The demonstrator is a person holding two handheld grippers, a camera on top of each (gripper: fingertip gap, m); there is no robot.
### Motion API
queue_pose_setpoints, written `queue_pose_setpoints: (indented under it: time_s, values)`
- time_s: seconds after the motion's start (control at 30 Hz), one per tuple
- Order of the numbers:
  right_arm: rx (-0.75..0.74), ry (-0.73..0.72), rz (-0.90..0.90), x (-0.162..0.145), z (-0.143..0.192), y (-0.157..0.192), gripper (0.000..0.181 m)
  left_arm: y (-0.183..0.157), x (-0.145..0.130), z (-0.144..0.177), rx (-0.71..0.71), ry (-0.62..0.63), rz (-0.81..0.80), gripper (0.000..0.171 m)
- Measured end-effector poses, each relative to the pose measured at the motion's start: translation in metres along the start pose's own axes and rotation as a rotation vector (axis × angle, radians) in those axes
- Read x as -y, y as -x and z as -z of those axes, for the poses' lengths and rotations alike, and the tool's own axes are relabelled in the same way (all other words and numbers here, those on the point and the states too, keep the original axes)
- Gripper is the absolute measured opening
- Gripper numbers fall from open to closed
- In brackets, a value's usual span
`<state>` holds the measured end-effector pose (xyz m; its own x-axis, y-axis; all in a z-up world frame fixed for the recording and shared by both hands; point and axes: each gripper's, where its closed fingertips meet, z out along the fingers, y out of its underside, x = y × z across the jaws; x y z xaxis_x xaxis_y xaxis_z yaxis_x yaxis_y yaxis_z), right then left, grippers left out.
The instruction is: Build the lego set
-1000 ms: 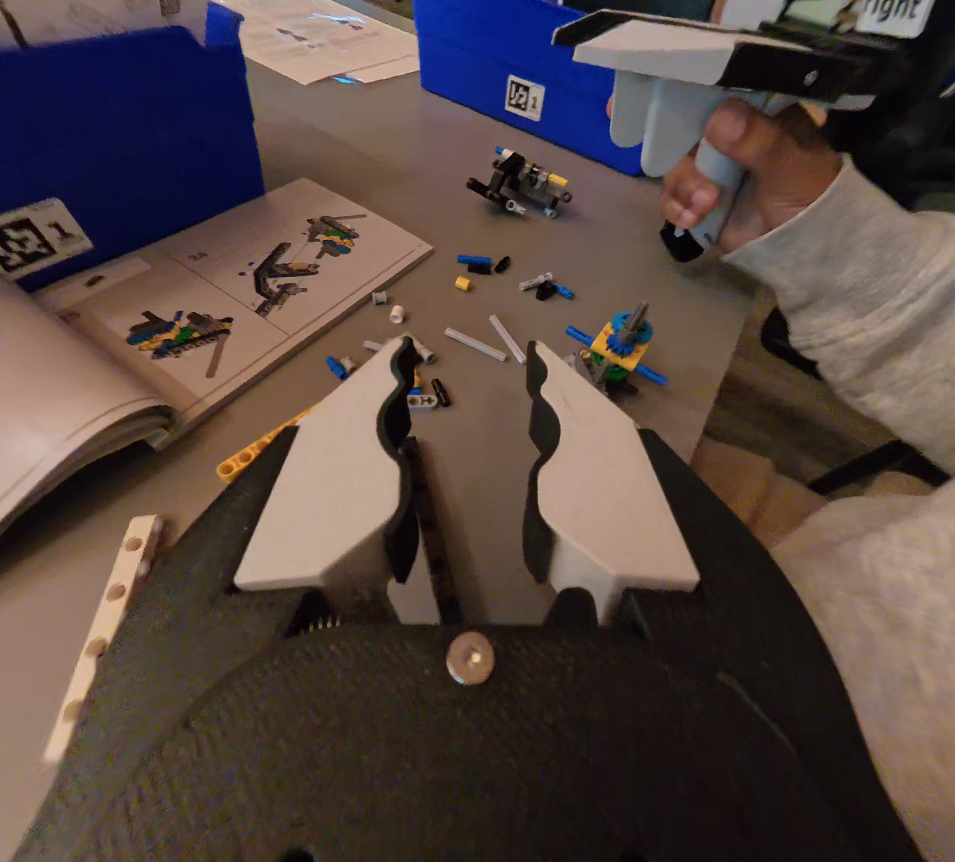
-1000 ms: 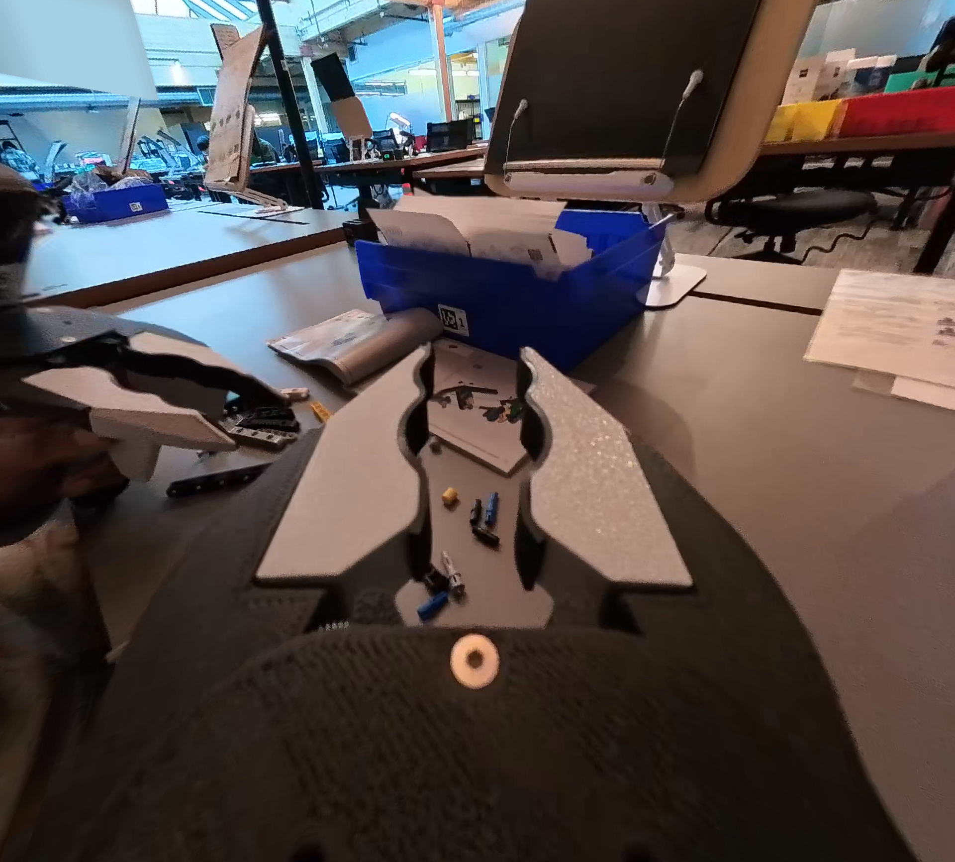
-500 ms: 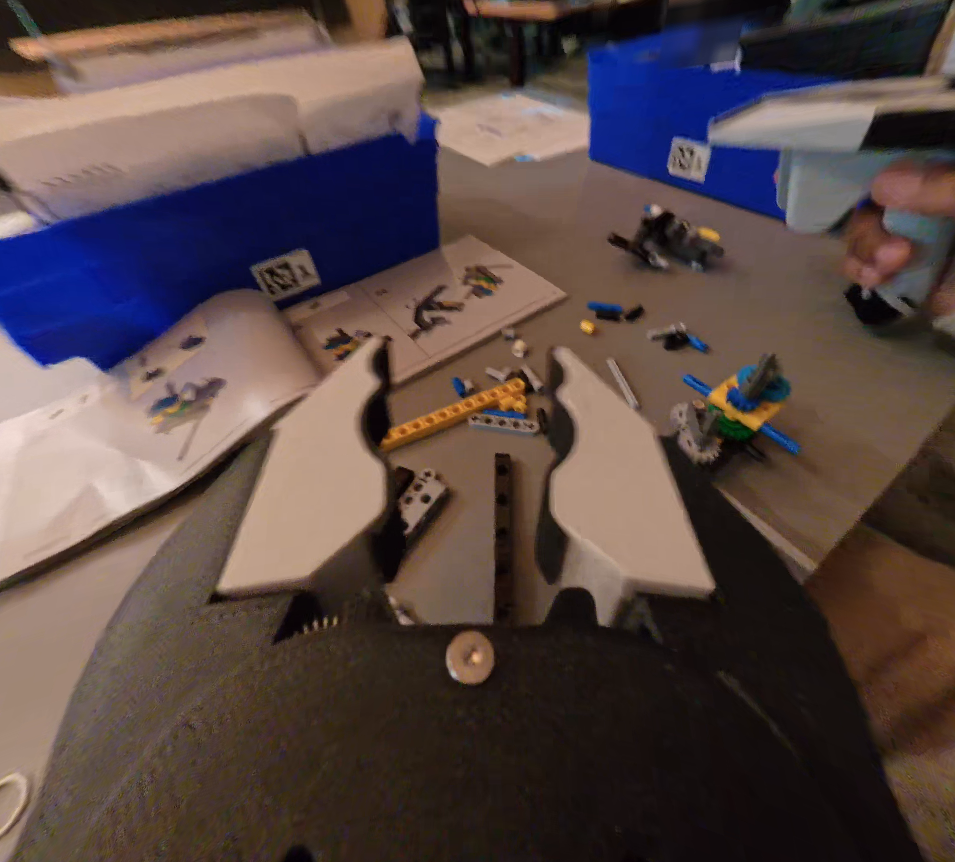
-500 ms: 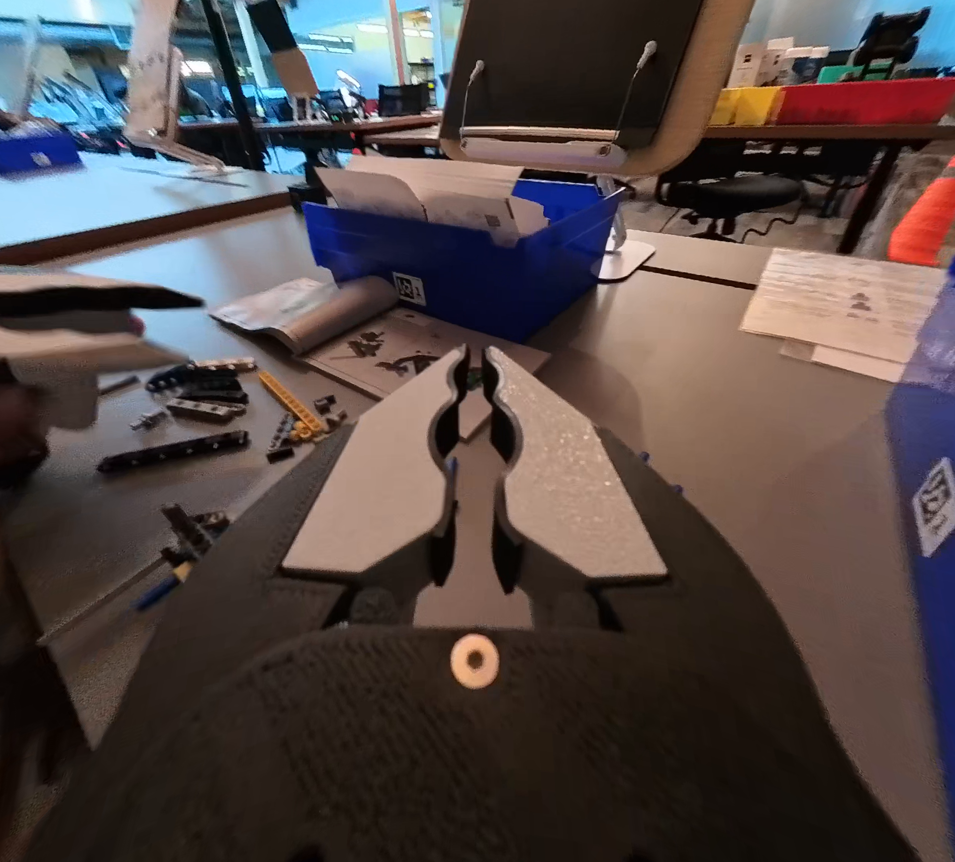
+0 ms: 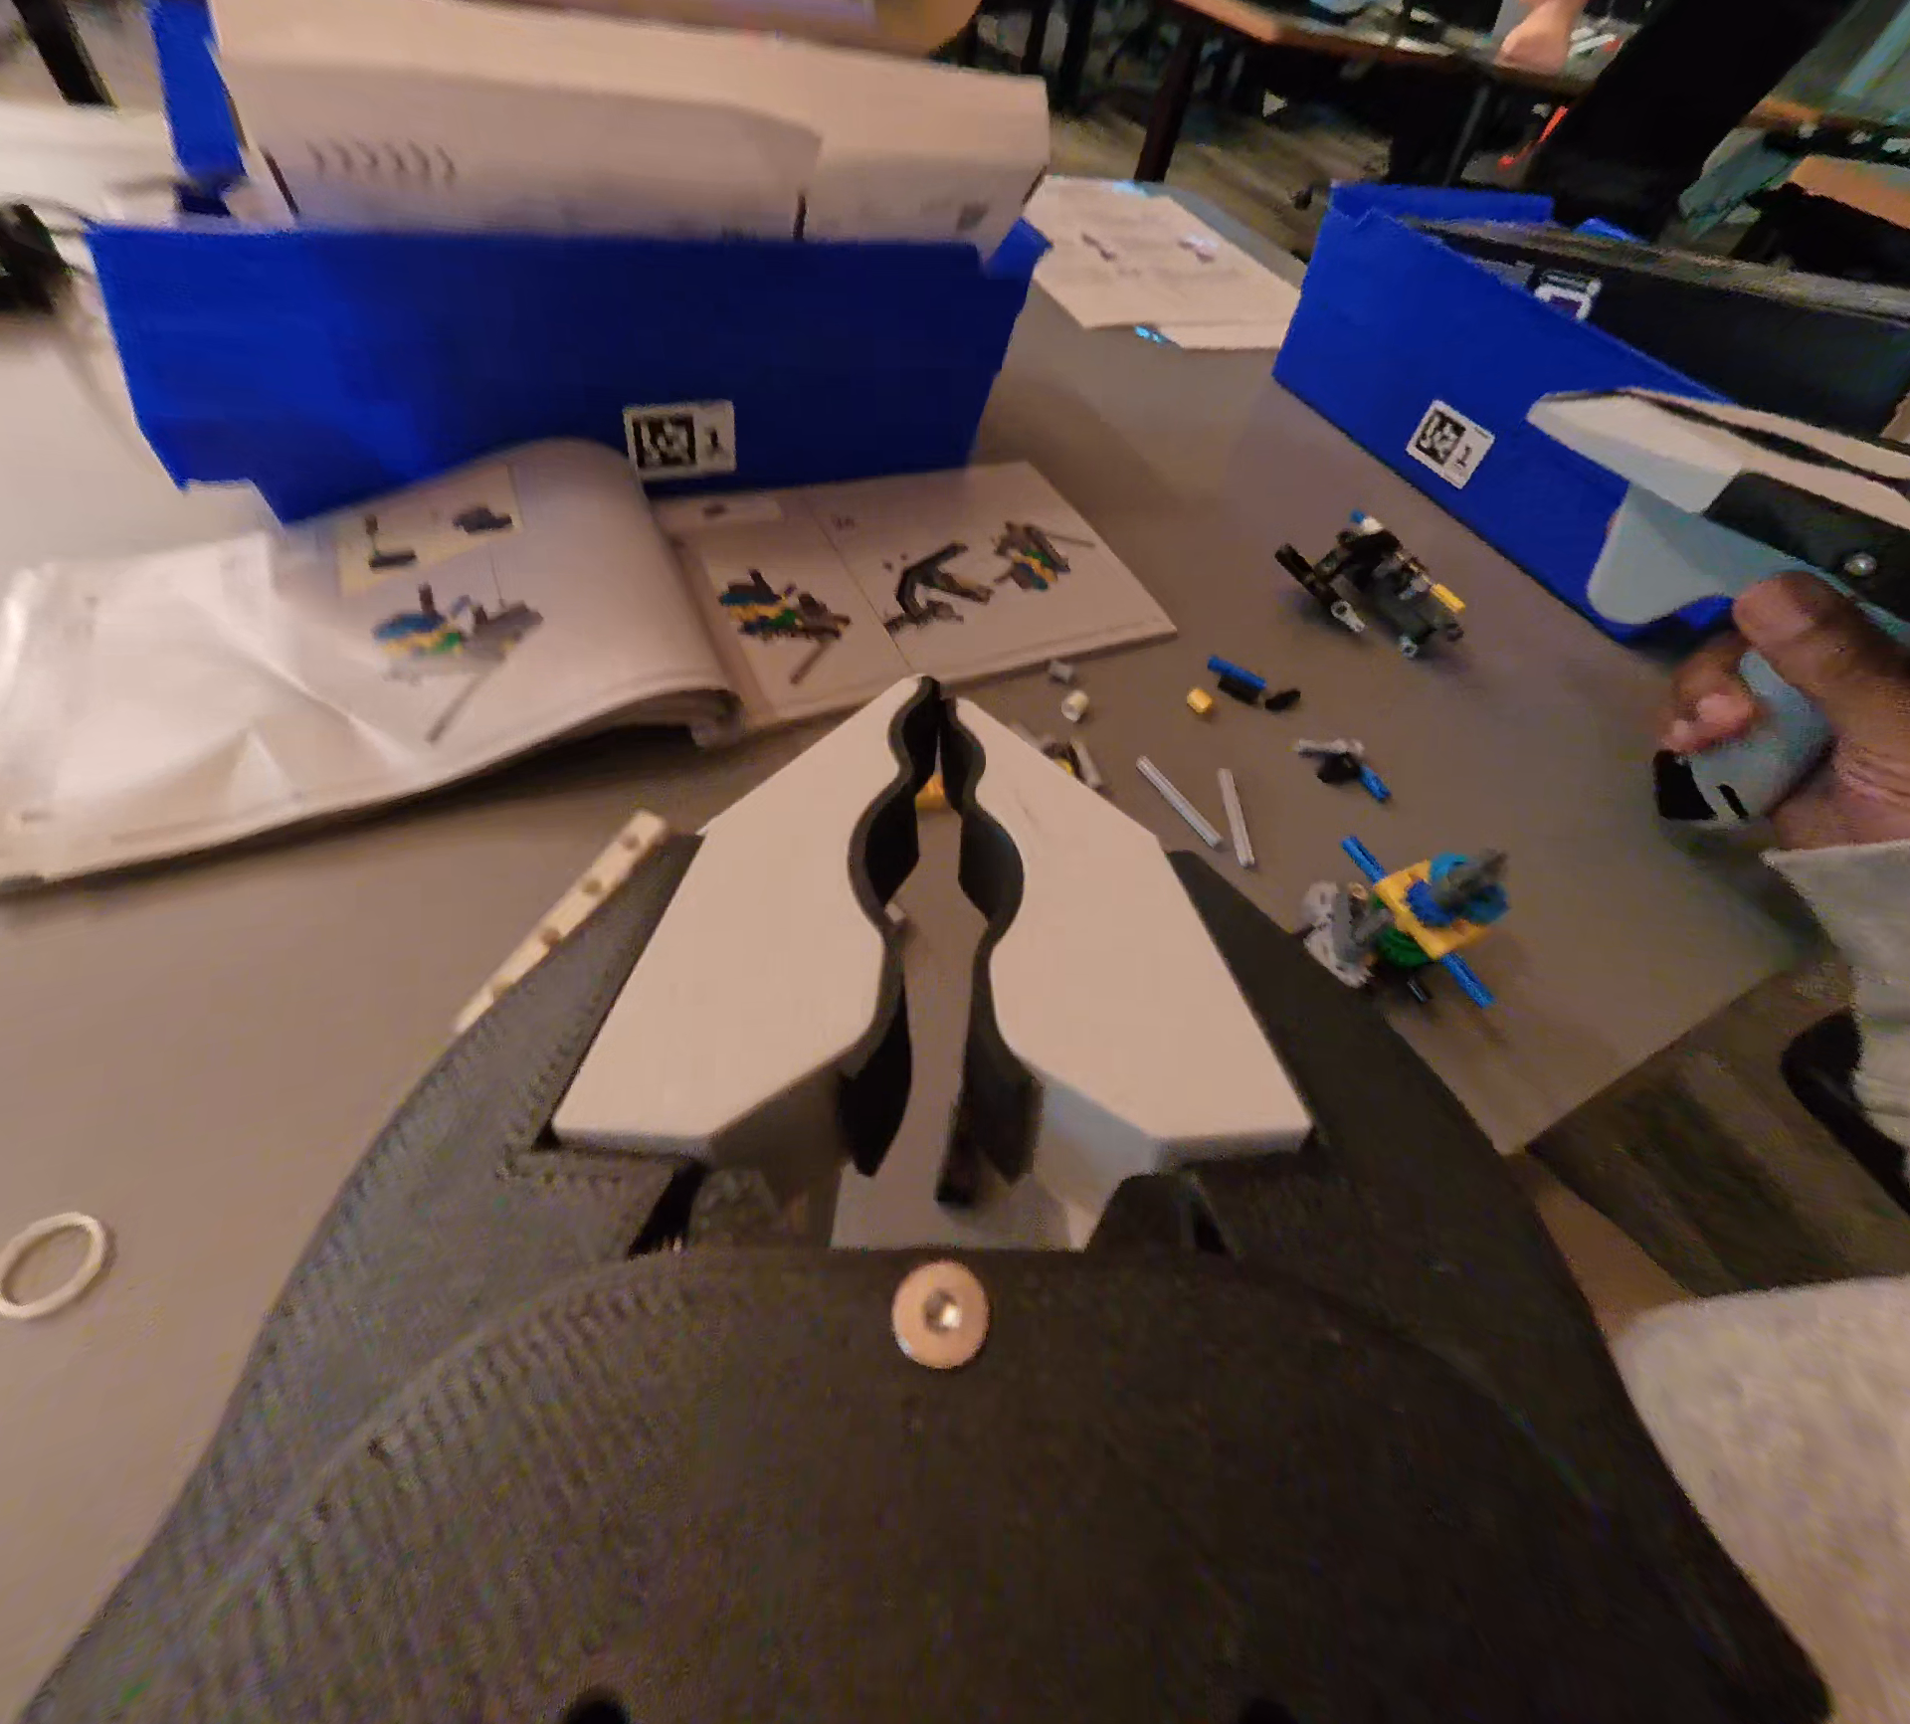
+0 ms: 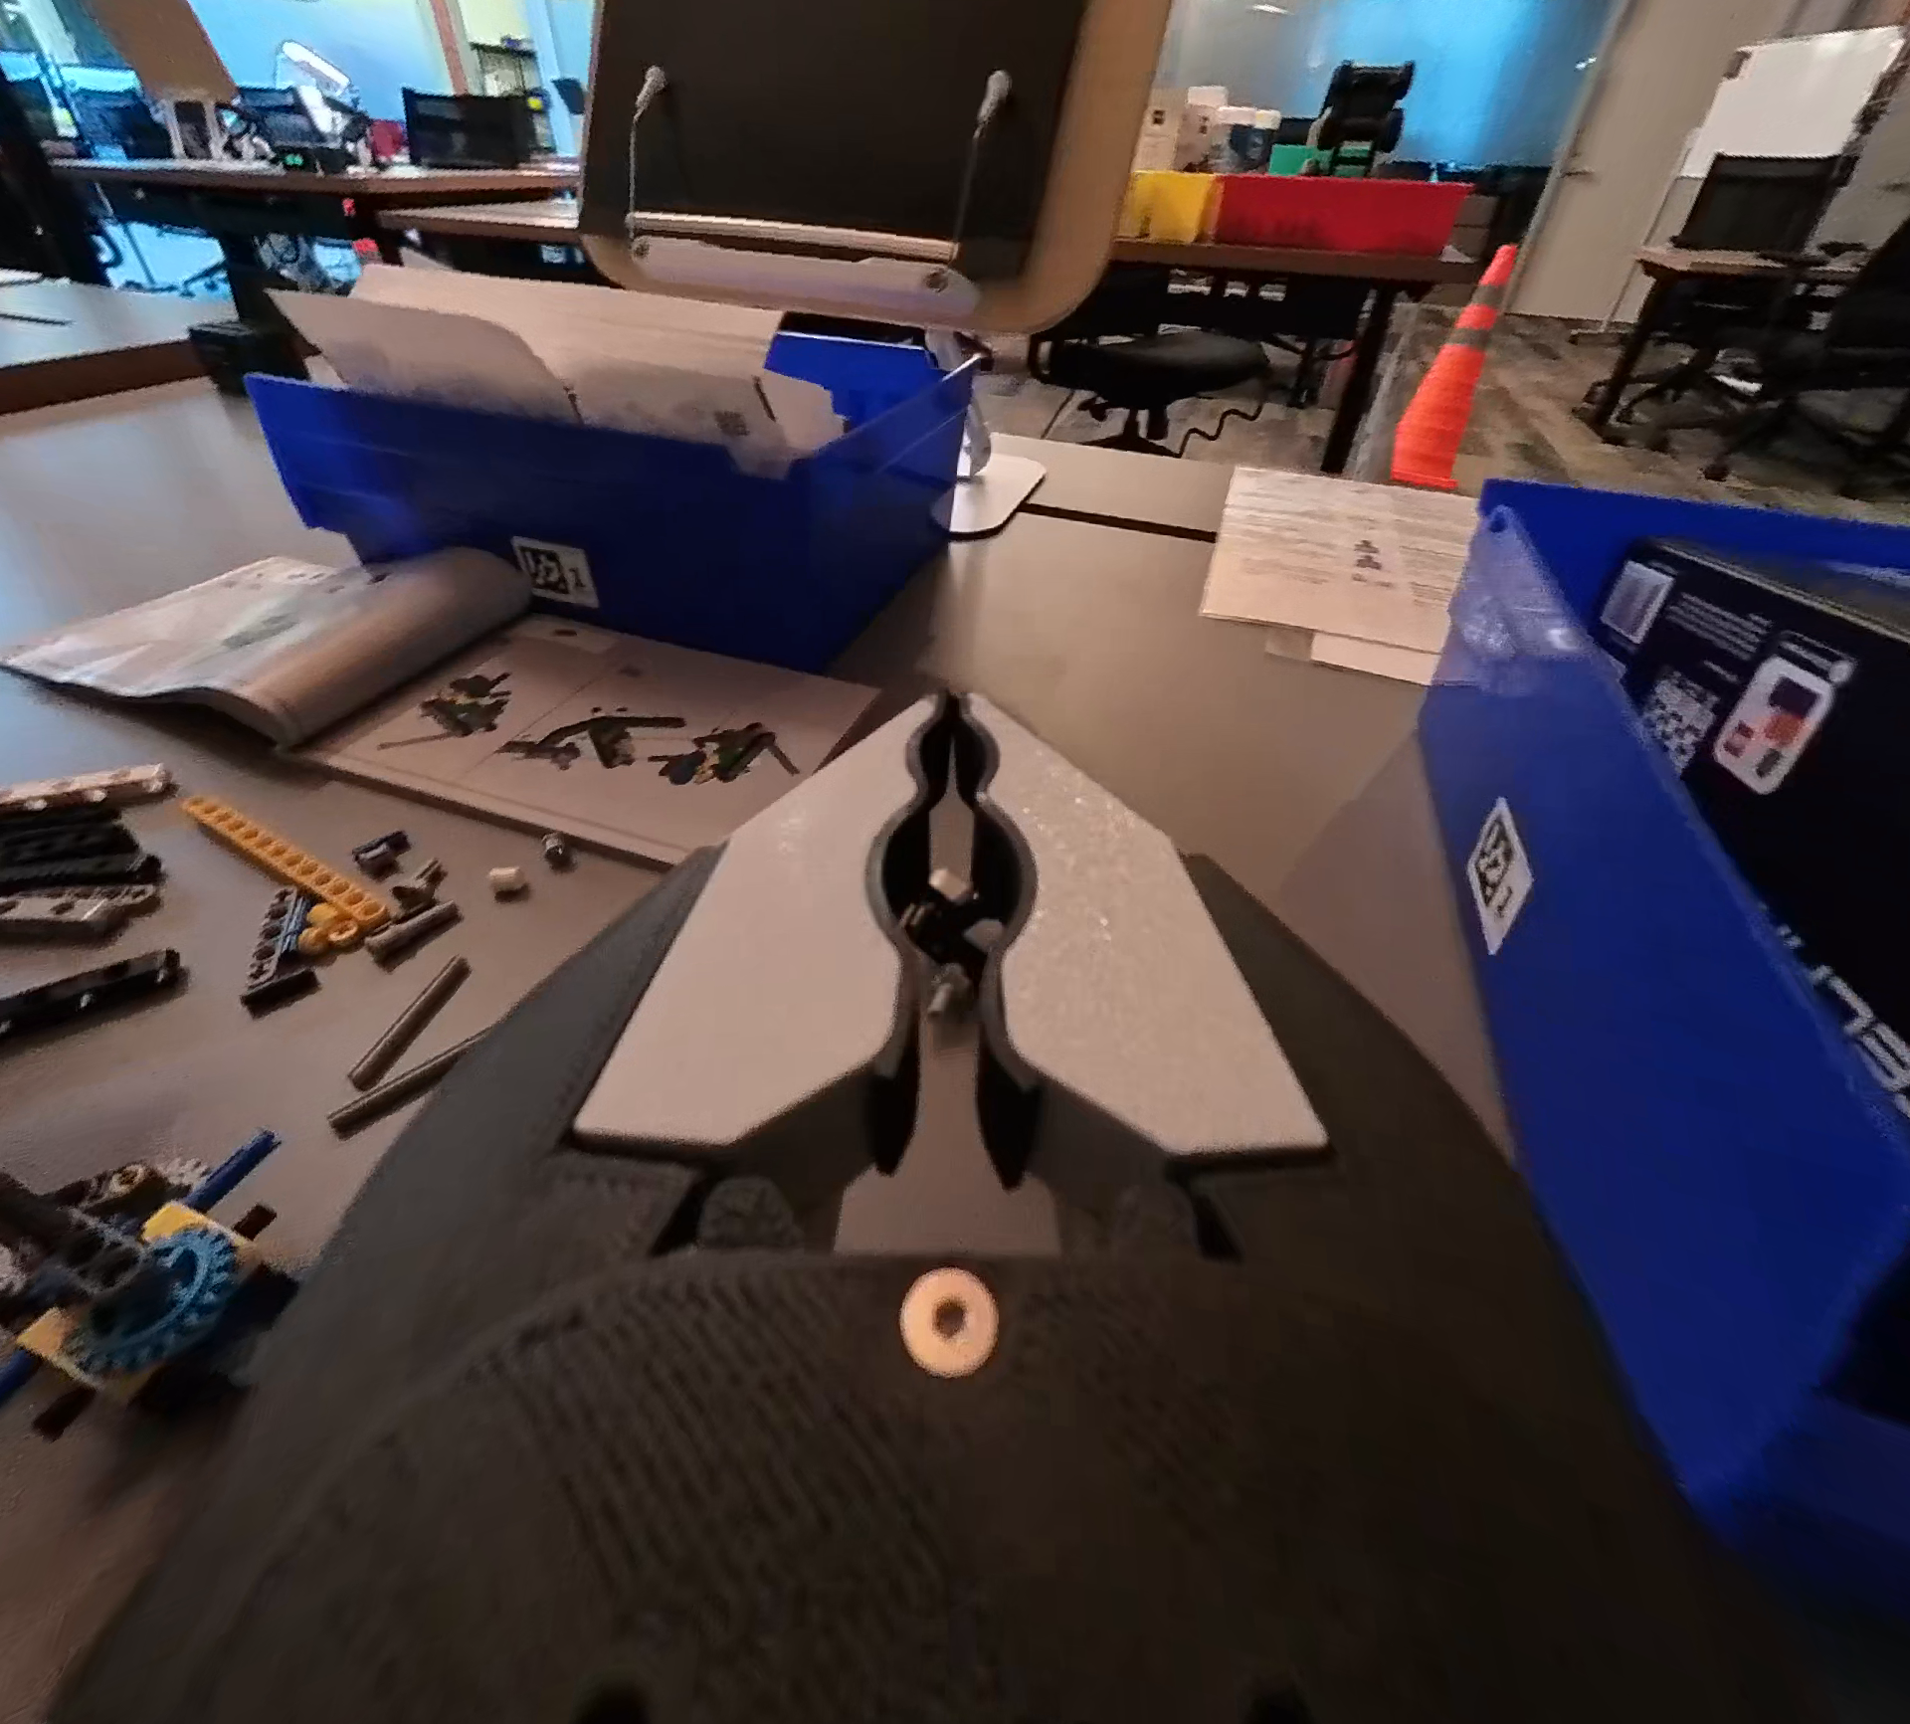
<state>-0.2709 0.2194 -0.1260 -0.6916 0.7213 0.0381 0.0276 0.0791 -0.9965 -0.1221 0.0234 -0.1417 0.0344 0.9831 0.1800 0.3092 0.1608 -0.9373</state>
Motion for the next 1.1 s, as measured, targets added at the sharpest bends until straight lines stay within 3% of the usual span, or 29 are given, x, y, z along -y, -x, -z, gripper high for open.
queue_pose_setpoints:
  time_s: [0.17, 0.33, 0.47, 0.57, 0.7, 0.77, 0.83, 0.9, 1.03, 1.1]
  values:
    - [0.023, 0.014, -0.025, -0.004, 0.000, 0.000, 0.000, -0.021, -0.023, 0.008, -0.068, 0.086, 0.078, 0.000]
    - [0.046, 0.034, 0.022, -0.009, -0.001, 0.009, 0.000, -0.032, -0.026, 0.004, -0.094, 0.044, 0.078, 0.006]
    - [0.077, 0.033, -0.011, -0.008, 0.000, 0.014, 0.000, -0.028, -0.039, -0.009, -0.061, 0.073, 0.076, 0.000]
    - [0.084, 0.039, -0.027, -0.009, 0.000, 0.015, 0.000, -0.020, -0.031, -0.008, -0.029, 0.034, 0.036, 0.000]
    - [0.106, 0.029, -0.038, -0.008, -0.001, 0.018, 0.000, 0.011, 0.003, -0.018, 0.011, -0.027, -0.149, 0.000]
    - [0.116, 0.025, -0.055, -0.008, 0.000, 0.019, 0.000, 0.026, 0.019, -0.026, -0.032, -0.028, -0.111, 0.000]
    - [0.128, 0.017, -0.070, -0.007, 0.001, 0.018, 0.001, 0.021, 0.021, -0.022, -0.168, 0.028, 0.010, 0.000]
    - [0.133, 0.002, -0.092, -0.005, 0.002, 0.016, 0.000, 0.020, 0.022, -0.006, -0.205, -0.042, 0.118, 0.000]
    - [0.184, 0.014, -0.172, -0.009, 0.005, 0.016, 0.000, 0.023, -0.020, 0.011, -0.173, -0.050, 0.026, 0.000]
    - [0.173, 0.028, -0.177, -0.013, 0.008, 0.012, 0.000, 0.019, -0.024, 0.025, -0.237, -0.076, 0.064, 0.000]
